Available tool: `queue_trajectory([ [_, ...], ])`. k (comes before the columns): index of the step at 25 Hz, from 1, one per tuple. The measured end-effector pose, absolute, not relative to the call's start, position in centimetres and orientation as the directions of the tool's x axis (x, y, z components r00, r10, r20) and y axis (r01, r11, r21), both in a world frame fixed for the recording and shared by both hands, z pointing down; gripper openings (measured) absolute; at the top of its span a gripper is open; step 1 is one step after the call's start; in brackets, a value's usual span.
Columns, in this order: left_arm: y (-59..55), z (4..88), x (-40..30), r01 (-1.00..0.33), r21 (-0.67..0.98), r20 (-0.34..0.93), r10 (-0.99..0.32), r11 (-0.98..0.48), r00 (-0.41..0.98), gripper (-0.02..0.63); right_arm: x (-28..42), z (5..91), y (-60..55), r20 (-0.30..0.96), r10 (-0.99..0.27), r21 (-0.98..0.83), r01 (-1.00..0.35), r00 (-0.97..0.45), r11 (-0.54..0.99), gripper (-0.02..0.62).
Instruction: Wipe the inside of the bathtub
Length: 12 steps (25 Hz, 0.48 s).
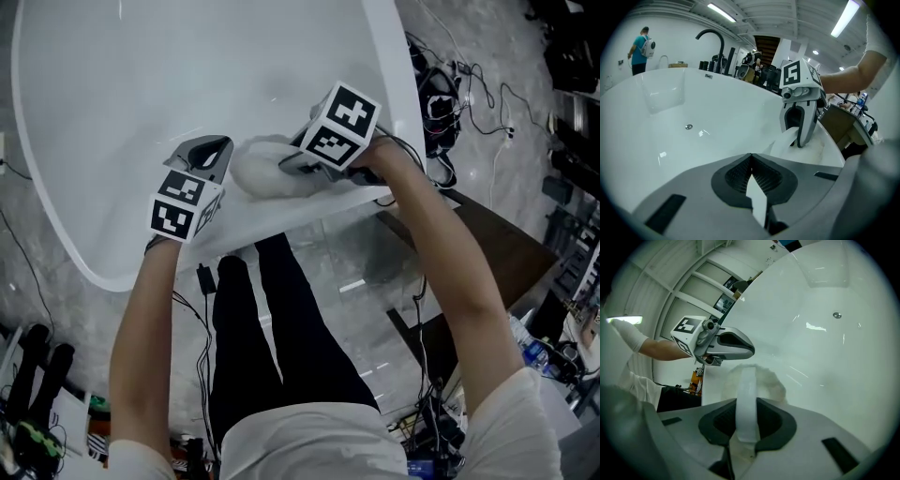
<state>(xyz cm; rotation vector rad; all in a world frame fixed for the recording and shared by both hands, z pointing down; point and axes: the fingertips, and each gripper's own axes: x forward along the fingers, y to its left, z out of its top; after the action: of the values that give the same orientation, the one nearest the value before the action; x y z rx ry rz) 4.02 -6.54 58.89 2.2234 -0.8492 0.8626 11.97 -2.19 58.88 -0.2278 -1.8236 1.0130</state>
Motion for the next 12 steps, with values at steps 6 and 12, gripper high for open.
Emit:
queue_trajectory([
  [6,-8.4,59.1,7.2,-0.696,0.304,0.721,-0.321,-0.65,0.614,0.011,16.0,57.4,-3.2,0.664,0.596,-0.736,-0.255,-0.451,0.627,0.094],
  [12,-8.5,58.7,9.4,-0.654,0.318,0.694,-0.301,-0.686,0.654,0.011,18.8,56.2,-3.6,0.705,0.59,-0.705,-0.296,-0.393,0.645,0.094],
])
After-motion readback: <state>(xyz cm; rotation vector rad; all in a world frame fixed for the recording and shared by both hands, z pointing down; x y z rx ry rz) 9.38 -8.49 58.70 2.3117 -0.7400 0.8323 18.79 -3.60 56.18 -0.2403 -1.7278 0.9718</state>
